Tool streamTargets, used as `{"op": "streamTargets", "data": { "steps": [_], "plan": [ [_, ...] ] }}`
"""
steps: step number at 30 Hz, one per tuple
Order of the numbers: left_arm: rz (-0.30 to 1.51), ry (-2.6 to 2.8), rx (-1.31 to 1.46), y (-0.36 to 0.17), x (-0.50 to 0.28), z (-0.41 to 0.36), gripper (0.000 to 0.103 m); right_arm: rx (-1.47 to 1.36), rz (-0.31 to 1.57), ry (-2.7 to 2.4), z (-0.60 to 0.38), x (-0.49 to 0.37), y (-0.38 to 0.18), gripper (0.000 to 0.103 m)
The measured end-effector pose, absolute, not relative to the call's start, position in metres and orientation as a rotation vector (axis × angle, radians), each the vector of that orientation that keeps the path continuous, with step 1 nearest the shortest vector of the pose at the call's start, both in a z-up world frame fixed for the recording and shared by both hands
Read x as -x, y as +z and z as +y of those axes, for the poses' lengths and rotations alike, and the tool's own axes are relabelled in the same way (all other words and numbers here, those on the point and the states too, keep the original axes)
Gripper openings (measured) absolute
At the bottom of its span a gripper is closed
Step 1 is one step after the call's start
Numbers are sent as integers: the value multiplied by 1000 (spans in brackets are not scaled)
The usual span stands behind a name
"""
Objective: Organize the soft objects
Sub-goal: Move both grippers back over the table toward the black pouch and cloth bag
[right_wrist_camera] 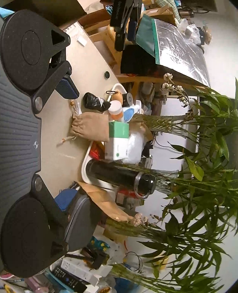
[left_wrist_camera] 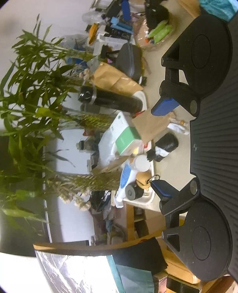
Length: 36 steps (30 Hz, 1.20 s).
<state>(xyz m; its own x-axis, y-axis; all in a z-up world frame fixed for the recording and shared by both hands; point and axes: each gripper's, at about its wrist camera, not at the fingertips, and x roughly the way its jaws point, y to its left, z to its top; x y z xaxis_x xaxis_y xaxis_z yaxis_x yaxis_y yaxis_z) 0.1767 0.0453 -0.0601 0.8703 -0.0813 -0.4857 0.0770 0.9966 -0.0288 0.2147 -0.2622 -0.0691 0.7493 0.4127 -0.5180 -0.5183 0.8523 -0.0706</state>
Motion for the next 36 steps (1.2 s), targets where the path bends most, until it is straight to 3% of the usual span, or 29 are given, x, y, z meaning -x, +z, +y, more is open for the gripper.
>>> {"op": "streamTargets", "data": {
  "steps": [36],
  "plan": [
    [691,-130,59,-77,-198,36,77,89,666,411,-277,-318,-110,103]
  ]
}}
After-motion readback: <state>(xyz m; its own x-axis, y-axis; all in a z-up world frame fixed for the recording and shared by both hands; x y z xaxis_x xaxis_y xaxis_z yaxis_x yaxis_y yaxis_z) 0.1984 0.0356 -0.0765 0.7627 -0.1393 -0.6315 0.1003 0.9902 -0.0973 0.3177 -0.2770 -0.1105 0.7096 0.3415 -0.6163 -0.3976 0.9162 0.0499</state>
